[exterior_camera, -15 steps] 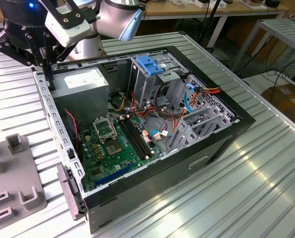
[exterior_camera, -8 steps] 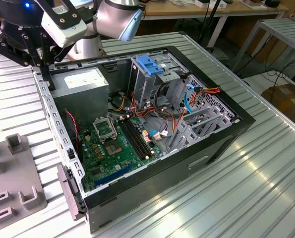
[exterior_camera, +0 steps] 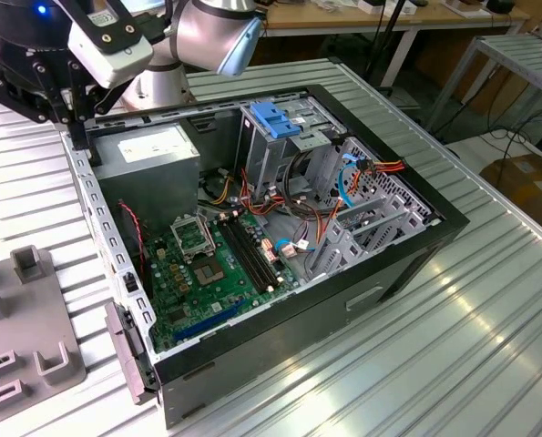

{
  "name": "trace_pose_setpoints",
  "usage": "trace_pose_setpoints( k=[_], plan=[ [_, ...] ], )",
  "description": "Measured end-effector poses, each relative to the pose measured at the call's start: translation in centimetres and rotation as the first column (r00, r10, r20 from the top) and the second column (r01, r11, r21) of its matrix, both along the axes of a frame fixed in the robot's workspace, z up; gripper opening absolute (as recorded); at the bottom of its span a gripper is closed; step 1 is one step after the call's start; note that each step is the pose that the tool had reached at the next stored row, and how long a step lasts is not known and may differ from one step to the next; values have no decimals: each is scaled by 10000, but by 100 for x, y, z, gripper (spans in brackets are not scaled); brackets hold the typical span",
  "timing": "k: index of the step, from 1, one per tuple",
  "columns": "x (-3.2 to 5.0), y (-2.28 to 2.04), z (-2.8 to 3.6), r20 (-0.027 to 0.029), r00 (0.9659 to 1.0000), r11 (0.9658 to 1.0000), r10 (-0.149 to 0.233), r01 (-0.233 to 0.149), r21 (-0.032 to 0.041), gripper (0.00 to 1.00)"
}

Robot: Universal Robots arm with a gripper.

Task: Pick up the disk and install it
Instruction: 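Reach for the disk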

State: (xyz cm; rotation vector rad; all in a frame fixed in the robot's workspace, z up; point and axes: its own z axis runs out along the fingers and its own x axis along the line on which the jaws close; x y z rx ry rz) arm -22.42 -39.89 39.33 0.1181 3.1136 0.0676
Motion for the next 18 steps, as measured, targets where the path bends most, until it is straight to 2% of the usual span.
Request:
trace_pose_setpoints(
  k=[18],
  plan=[
    [-115, 0, 0, 0, 10000, 10000, 1, -1, -1, 10]
  ],
)
